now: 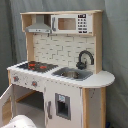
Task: Play with the kitchen
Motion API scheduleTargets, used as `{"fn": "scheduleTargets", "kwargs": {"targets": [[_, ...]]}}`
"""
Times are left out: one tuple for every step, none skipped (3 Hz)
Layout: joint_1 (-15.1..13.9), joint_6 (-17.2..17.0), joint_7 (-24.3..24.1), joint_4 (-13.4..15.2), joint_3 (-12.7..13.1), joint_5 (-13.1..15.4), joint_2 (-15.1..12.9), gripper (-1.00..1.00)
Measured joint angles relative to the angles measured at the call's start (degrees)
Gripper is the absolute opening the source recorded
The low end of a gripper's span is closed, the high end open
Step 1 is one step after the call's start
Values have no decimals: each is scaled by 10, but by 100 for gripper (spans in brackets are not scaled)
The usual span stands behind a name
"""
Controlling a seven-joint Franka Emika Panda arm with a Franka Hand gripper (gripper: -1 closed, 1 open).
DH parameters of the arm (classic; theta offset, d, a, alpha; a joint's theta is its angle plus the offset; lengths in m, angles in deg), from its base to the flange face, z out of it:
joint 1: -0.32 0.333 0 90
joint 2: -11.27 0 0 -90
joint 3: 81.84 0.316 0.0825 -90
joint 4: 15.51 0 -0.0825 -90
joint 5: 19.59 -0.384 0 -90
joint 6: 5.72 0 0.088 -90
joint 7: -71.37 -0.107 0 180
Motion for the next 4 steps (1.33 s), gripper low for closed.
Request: {"fn": "scheduleTargets", "kwargs": {"targets": [[0, 37, 34, 17, -25, 0, -2, 100], [0, 81, 63, 43, -59, -7, -8, 100], [3, 107, 93, 56, -98, -7, -19, 100], [14, 114, 125, 64, -143, -7, -32, 100]]}}
